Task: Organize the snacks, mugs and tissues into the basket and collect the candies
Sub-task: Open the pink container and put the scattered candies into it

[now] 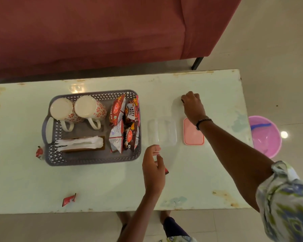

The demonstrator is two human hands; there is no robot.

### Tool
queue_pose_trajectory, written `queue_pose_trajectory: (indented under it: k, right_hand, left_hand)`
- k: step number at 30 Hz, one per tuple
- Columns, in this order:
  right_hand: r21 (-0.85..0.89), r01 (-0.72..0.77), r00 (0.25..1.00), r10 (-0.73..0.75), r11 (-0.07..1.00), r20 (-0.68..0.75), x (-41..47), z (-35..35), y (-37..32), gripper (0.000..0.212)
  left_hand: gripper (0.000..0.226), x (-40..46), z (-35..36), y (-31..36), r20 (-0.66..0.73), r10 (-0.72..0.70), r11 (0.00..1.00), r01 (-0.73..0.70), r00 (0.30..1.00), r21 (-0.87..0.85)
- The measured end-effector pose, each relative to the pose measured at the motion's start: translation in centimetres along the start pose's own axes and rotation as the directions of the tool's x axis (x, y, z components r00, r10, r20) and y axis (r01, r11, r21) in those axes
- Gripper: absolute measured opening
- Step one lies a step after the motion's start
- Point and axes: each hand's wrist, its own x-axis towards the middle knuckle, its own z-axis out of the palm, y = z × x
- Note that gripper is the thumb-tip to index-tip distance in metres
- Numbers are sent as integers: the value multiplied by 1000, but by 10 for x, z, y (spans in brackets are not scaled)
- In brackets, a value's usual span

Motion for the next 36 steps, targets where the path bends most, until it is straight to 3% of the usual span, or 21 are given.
queue_pose_trajectory:
  k: [3,7,10,14,18,20,23,27,33,36]
  right_hand:
    - [32,2,1000,-2,999,-26,-14,-17,-2,18]
    - [434,-93,968,183,896,-170,-69,-43,-24,12]
    - [659,-212,956,292,722,-12,-121,-48,-42,13]
    - [713,-400,901,388,576,193,-175,-40,-51,10]
    - [724,-484,860,421,491,289,-192,-34,-52,5]
    - [733,-478,860,429,484,278,-190,-37,-56,5]
    - [742,-452,871,426,496,246,-183,-42,-63,7]
    - [765,-426,880,416,483,228,-172,-43,-71,10]
    - [801,-294,938,317,522,137,-143,-40,-92,14]
    - [807,-237,966,217,541,139,-125,-34,-100,31]
  left_hand:
    - [22,-11,-3,-10,-90,-101,995,102,991,6]
    - [18,-20,9,-24,-95,-288,951,296,953,91]
    - [31,-19,26,-27,-79,-386,912,393,919,116]
    - [20,-10,31,-33,-138,-377,907,395,916,148]
    - [14,-11,14,-23,-130,-303,948,284,944,-145]
    - [16,-7,7,-3,-146,-194,960,158,970,-230]
    - [18,18,12,26,-112,-133,962,101,985,-254]
    - [35,36,14,31,-34,-227,962,219,973,-162]
    - [12,-2,-15,-7,-51,-295,938,278,954,-209]
    - [10,-24,-34,-37,-44,-313,935,300,949,-188]
